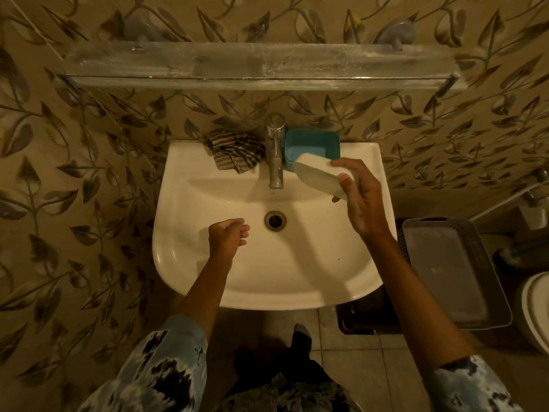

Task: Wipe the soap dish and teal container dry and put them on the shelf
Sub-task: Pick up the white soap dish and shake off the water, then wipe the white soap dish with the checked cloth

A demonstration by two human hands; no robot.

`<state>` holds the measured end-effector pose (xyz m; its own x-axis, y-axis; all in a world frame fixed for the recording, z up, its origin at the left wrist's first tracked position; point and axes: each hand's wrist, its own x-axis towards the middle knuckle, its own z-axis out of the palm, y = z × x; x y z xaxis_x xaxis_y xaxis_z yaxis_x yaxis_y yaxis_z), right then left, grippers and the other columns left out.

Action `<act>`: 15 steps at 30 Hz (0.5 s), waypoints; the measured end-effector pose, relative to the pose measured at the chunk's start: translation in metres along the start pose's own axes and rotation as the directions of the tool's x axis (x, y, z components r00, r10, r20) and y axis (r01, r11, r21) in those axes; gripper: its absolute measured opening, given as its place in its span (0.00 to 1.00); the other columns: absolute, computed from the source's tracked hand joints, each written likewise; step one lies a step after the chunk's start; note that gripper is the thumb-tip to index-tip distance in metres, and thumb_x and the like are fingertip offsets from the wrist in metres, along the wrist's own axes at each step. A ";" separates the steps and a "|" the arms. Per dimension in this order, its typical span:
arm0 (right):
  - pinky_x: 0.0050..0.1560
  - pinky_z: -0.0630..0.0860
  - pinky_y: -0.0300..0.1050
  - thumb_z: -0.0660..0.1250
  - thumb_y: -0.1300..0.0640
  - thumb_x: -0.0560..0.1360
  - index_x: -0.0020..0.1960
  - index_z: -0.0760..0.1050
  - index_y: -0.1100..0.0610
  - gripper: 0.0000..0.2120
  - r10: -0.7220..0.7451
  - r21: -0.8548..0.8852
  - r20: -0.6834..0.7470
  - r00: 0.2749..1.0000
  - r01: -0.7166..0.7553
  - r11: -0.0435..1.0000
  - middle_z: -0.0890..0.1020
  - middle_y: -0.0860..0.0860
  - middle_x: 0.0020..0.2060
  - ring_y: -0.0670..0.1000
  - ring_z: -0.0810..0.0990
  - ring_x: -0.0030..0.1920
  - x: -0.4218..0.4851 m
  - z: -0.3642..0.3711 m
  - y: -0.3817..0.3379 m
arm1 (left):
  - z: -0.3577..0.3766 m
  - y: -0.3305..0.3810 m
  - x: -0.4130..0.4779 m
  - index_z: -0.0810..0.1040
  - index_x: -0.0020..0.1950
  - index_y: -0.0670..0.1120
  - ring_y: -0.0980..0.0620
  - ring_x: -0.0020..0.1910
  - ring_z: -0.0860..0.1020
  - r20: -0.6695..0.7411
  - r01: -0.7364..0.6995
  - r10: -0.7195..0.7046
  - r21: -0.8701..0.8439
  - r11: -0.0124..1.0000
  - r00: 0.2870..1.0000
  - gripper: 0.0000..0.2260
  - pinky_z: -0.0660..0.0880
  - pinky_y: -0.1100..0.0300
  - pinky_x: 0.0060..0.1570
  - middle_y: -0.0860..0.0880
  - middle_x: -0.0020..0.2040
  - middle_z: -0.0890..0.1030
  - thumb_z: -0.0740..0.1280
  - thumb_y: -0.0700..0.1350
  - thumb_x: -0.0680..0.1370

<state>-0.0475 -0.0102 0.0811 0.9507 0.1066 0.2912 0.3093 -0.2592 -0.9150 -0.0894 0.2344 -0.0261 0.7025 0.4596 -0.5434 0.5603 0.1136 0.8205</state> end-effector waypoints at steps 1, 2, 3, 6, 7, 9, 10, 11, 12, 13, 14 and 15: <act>0.36 0.77 0.38 0.57 0.56 0.80 0.60 0.74 0.54 0.11 -0.039 0.004 -0.021 0.999 0.039 0.999 0.75 0.42 0.57 0.44 0.77 0.55 0.001 -0.003 -0.002 | 0.000 0.000 0.001 0.80 0.54 0.37 0.52 0.35 0.79 -0.002 0.001 -0.001 0.002 1.000 1.000 0.09 0.75 0.63 0.32 0.44 0.39 0.82 0.65 0.39 0.77; 0.36 0.76 0.36 0.58 0.54 0.80 0.61 0.74 0.52 0.11 -0.081 -0.003 -0.031 0.996 0.081 0.997 0.75 0.38 0.57 0.44 0.77 0.56 0.002 -0.005 -0.003 | 0.000 0.000 0.001 0.80 0.55 0.37 0.52 0.35 0.79 -0.004 0.002 -0.002 0.004 1.000 1.000 0.10 0.75 0.63 0.32 0.43 0.40 0.82 0.65 0.39 0.77; 0.38 0.76 0.35 0.58 0.53 0.80 0.61 0.74 0.50 0.11 -0.108 -0.017 -0.020 0.994 0.108 0.994 0.75 0.36 0.57 0.45 0.77 0.57 0.001 -0.005 -0.004 | 0.000 -0.001 0.002 0.80 0.55 0.37 0.51 0.36 0.79 -0.003 0.003 -0.003 0.006 1.000 1.000 0.10 0.75 0.62 0.33 0.43 0.40 0.82 0.65 0.39 0.77; 0.47 0.79 0.48 0.58 0.55 0.80 0.60 0.75 0.53 0.12 -0.013 -0.124 0.102 0.995 0.025 0.992 0.76 0.44 0.58 0.50 0.76 0.59 -0.004 0.002 0.003 | 0.001 -0.001 0.000 0.80 0.55 0.37 0.52 0.35 0.79 0.002 0.002 -0.002 0.019 1.000 1.000 0.10 0.75 0.63 0.32 0.45 0.39 0.82 0.65 0.39 0.77; 0.49 0.79 0.52 0.58 0.55 0.80 0.60 0.75 0.54 0.12 0.018 -0.157 0.111 0.994 -0.001 0.988 0.76 0.47 0.58 0.51 0.76 0.59 -0.006 0.003 0.005 | 0.002 -0.002 0.000 0.80 0.55 0.37 0.52 0.35 0.79 0.003 0.000 -0.001 0.024 1.000 1.000 0.09 0.75 0.64 0.32 0.45 0.39 0.82 0.65 0.39 0.77; 0.49 0.79 0.53 0.58 0.54 0.80 0.60 0.75 0.54 0.12 -0.041 -0.141 0.069 0.997 0.051 0.989 0.77 0.47 0.58 0.50 0.76 0.58 -0.007 0.002 0.005 | 0.002 0.000 0.002 0.80 0.54 0.38 0.53 0.35 0.80 0.004 -0.010 0.010 0.030 0.999 1.000 0.09 0.75 0.66 0.30 0.46 0.38 0.82 0.65 0.39 0.77; 0.48 0.78 0.52 0.58 0.53 0.80 0.60 0.75 0.52 0.12 -0.090 -0.124 0.052 0.995 0.096 0.988 0.77 0.45 0.57 0.50 0.77 0.58 -0.006 0.001 0.004 | 0.002 0.001 0.003 0.80 0.54 0.39 0.53 0.35 0.80 -0.004 -0.016 0.016 0.035 0.999 1.000 0.09 0.76 0.66 0.30 0.47 0.38 0.82 0.64 0.40 0.78; 0.48 0.78 0.51 0.58 0.51 0.80 0.60 0.75 0.51 0.12 -0.117 -0.123 0.048 0.992 0.122 0.985 0.77 0.43 0.57 0.49 0.77 0.58 -0.004 0.000 0.003 | 0.002 0.002 0.004 0.80 0.54 0.39 0.53 0.36 0.80 -0.012 -0.020 0.021 0.041 0.999 1.000 0.09 0.76 0.66 0.30 0.47 0.38 0.82 0.64 0.40 0.78; 0.48 0.78 0.50 0.58 0.50 0.80 0.61 0.74 0.49 0.12 -0.109 -0.135 0.058 0.992 0.116 0.984 0.77 0.42 0.57 0.48 0.76 0.58 -0.001 0.000 0.004 | 0.002 0.003 0.004 0.80 0.55 0.39 0.53 0.36 0.80 -0.019 -0.024 0.025 0.048 0.999 0.999 0.09 0.76 0.65 0.31 0.47 0.38 0.82 0.64 0.40 0.78; 0.50 0.78 0.48 0.58 0.51 0.80 0.61 0.74 0.49 0.12 -0.068 -0.159 0.080 0.994 0.081 0.984 0.76 0.42 0.57 0.46 0.75 0.58 0.000 0.001 0.007 | 0.003 0.003 0.005 0.80 0.55 0.39 0.52 0.37 0.80 -0.025 -0.030 0.031 0.051 0.998 0.999 0.09 0.76 0.64 0.32 0.46 0.39 0.82 0.64 0.40 0.78; 0.51 0.78 0.46 0.58 0.52 0.80 0.61 0.74 0.49 0.12 -0.017 -0.194 0.103 0.995 0.037 0.980 0.76 0.43 0.58 0.44 0.74 0.59 -0.001 0.001 0.011 | 0.003 0.004 0.006 0.80 0.55 0.39 0.52 0.37 0.80 -0.031 -0.031 0.033 0.049 0.998 0.999 0.09 0.76 0.64 0.33 0.46 0.39 0.82 0.63 0.40 0.78; 0.52 0.77 0.44 0.58 0.53 0.80 0.60 0.74 0.49 0.12 0.019 -0.218 0.113 0.993 0.006 0.976 0.75 0.44 0.58 0.43 0.73 0.59 -0.003 0.001 0.016 | 0.003 0.005 0.007 0.80 0.55 0.39 0.52 0.37 0.80 -0.037 -0.037 0.038 0.047 0.998 0.999 0.09 0.76 0.64 0.33 0.46 0.39 0.82 0.63 0.39 0.78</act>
<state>-0.0454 -0.0134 0.0658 0.9478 0.2097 0.2402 0.3126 -0.4618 -0.8301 -0.0799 0.2354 -0.0266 0.7066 0.4962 -0.5045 0.5542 0.0552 0.8305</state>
